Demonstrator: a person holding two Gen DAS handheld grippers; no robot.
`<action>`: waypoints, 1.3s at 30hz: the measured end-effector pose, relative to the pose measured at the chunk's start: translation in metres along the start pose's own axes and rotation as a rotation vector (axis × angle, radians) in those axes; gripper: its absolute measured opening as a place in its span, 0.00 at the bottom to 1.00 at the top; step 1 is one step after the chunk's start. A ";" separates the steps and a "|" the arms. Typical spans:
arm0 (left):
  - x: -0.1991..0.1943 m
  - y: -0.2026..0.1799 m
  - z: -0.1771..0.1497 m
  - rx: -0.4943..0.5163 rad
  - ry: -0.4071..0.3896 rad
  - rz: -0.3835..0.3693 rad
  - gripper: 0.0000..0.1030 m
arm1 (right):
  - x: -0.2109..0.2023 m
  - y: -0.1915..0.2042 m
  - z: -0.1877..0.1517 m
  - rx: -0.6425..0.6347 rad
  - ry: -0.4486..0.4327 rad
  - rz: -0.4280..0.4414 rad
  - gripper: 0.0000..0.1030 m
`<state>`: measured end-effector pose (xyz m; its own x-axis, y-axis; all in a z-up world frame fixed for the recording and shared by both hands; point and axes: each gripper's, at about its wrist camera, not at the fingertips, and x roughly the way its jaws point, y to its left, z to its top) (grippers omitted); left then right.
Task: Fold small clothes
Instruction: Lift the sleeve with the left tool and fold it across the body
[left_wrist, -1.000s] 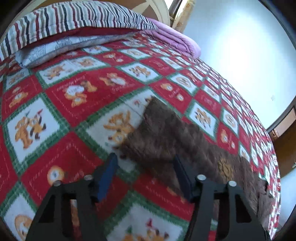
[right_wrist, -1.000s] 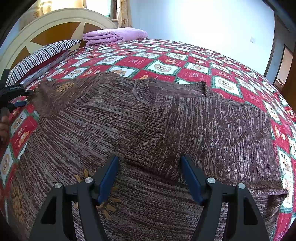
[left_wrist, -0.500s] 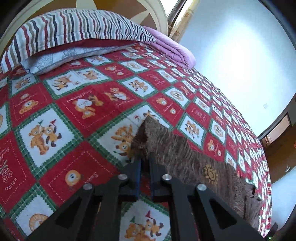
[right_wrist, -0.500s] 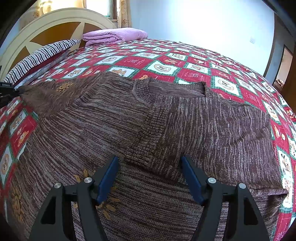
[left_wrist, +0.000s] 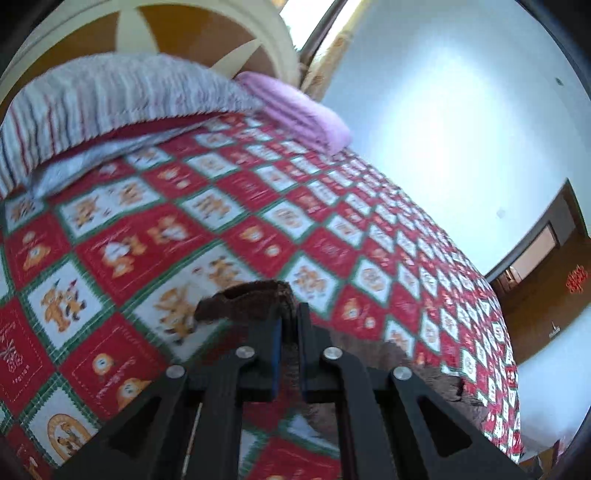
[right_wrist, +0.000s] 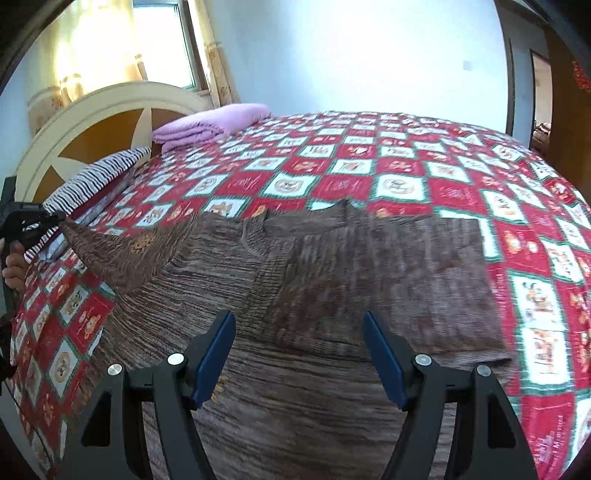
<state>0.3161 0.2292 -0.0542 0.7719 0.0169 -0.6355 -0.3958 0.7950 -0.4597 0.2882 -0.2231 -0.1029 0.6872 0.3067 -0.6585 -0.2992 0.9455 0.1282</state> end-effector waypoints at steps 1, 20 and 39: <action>-0.001 -0.008 0.001 0.011 -0.003 -0.006 0.07 | -0.005 -0.003 -0.001 0.001 -0.004 -0.001 0.70; 0.000 -0.187 -0.048 0.232 0.019 -0.179 0.07 | -0.048 -0.059 -0.050 0.079 -0.017 -0.025 0.70; 0.057 -0.304 -0.252 0.702 0.225 -0.115 0.40 | -0.024 -0.075 -0.067 0.148 0.045 0.018 0.70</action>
<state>0.3549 -0.1643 -0.1066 0.6389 -0.1548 -0.7536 0.1508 0.9857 -0.0746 0.2493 -0.3086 -0.1466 0.6513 0.3216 -0.6873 -0.2083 0.9467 0.2456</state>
